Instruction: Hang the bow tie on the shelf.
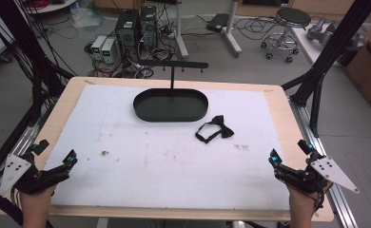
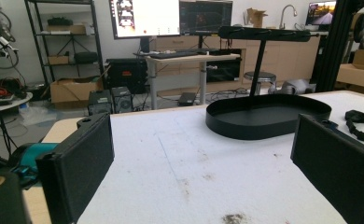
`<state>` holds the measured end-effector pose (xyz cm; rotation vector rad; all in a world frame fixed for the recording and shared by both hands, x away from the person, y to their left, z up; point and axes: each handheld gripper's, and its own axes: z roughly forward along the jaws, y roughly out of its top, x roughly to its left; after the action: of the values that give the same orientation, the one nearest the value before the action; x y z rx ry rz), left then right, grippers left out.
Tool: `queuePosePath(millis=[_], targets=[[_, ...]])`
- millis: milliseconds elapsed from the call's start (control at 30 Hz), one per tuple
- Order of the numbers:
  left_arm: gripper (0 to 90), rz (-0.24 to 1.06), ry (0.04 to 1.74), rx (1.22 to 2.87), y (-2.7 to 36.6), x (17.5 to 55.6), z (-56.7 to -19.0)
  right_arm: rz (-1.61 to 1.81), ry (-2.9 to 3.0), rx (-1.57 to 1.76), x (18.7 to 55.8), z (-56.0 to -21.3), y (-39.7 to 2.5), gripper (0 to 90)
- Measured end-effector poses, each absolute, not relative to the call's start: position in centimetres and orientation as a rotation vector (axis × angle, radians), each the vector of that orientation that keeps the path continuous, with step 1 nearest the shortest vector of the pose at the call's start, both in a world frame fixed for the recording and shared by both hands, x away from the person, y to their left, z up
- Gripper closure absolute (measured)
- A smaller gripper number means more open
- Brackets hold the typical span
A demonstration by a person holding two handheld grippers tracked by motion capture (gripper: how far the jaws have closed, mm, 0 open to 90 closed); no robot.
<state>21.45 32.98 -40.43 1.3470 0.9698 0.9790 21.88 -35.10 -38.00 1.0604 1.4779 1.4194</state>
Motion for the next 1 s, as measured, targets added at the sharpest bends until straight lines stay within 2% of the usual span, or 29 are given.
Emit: queuePosePath(millis=[567, 1000], targets=[[6.4, 0.977, 0.971, 1.336, 33.1, 21.3, -40.3, 1.453, 1.574, 1.055, 23.1, -37.5, -33.8, 3.8], [6.4, 0.97, 0.976, 1.356, 33.0, 21.4, -40.6, 1.403, 1.814, 1.069, 29.1, -36.7, -30.9, 4.7]])
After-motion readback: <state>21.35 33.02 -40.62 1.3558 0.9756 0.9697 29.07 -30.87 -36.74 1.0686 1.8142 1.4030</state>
